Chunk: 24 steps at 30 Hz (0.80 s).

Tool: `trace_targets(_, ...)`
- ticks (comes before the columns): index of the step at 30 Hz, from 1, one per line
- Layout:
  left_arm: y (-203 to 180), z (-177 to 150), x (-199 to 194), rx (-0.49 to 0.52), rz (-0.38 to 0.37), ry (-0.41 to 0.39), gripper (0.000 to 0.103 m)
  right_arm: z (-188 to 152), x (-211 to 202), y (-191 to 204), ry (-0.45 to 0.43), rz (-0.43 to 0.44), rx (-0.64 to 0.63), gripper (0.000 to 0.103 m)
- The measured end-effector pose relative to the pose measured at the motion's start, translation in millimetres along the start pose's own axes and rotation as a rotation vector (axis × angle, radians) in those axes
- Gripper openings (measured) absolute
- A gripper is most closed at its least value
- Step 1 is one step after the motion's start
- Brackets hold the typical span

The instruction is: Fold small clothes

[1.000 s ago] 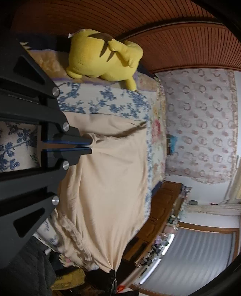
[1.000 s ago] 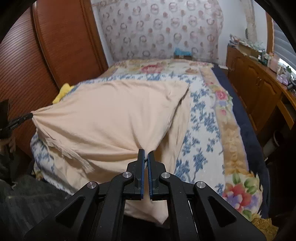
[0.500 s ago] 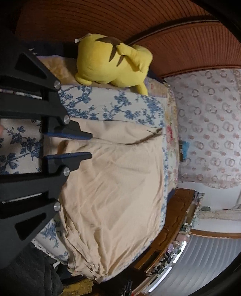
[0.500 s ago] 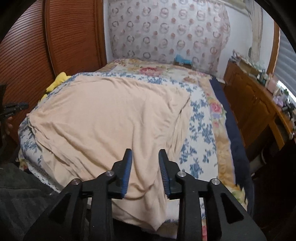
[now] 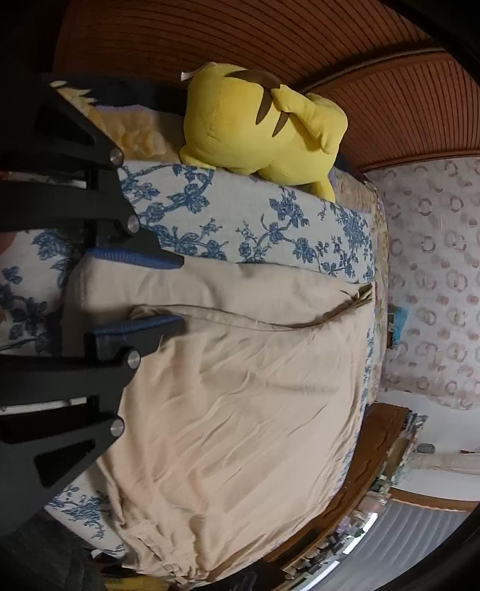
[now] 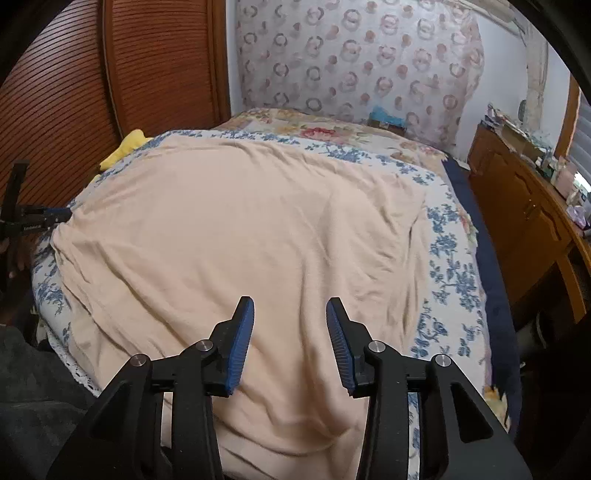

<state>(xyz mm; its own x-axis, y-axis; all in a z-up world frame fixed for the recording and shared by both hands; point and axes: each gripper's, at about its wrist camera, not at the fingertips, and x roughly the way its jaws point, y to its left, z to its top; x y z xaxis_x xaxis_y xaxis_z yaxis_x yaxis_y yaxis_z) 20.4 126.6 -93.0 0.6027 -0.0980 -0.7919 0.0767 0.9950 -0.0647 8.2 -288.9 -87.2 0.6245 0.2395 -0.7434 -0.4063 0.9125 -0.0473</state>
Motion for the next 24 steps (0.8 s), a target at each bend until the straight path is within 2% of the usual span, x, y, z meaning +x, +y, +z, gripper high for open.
trace_targets(9, 5, 1, 1, -0.012, -0.017, 0.002, 0.025, -13, 40, -9, 0.060, -0.041, 0.022, 0.043)
trace_targets(14, 12, -3, -3, 0.000, -0.047, 0.018, 0.025, -16, 40, -17, 0.043, -0.026, 0.045, 0.048)
trace_targets(24, 15, 5, 0, 0.012, -0.084, 0.048, 0.027, -18, 39, -17, 0.022, -0.027, 0.053, 0.050)
